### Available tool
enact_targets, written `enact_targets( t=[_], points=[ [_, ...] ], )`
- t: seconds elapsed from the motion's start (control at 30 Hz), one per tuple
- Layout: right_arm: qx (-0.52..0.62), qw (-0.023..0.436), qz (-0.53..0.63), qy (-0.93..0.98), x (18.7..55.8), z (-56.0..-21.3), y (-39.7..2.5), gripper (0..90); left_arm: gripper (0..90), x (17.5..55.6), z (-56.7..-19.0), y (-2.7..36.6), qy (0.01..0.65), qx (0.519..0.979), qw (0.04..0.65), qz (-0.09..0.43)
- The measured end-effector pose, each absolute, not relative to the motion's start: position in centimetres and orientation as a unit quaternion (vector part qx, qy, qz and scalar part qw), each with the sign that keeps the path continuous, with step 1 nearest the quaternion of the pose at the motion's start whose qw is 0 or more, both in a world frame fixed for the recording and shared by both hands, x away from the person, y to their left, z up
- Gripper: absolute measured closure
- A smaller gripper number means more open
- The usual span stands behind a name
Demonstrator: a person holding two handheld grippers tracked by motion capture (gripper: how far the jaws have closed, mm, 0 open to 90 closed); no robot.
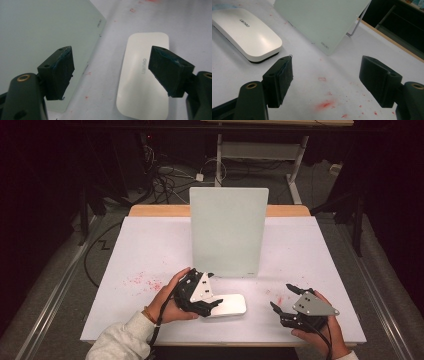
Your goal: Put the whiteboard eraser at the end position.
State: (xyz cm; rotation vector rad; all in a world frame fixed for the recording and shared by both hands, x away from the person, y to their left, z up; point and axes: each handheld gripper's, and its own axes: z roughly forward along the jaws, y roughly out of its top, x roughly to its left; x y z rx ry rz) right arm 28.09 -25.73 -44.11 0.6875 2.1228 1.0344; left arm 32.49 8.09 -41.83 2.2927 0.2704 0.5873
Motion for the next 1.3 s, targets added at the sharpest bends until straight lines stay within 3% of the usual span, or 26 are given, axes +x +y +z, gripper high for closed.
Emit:
enact_targets(
  t=[0.37, 0.77, 1.03, 1.3],
  points=[
    [0.268, 0.335, 0.4, 0.81, 28.1, -44.0, -25.8, 27.4, 19.9, 32.1, -41.8, 11.3, 0.143, 0.858, 0.376, 0.319],
    [0.281, 0.333, 0.4, 0.807, 28.2, -44.3, -26.1, 27.3, 19.7, 31.9, -43.1, 17.6, 0.226, 0.816, 0.386, 0.367],
    [0.284, 0.334, 0.402, 0.804, 28.3, -44.2, -26.4, 27.3, 18.6, 30.8, -44.6, 21.1, 0.273, 0.813, 0.374, 0.353],
    [0.287, 0.341, 0.401, 0.801, 28.1, -44.0, -26.6, 27.2, 18.5, 29.3, -45.4, 21.8, 0.283, 0.818, 0.371, 0.336]
  ],
)
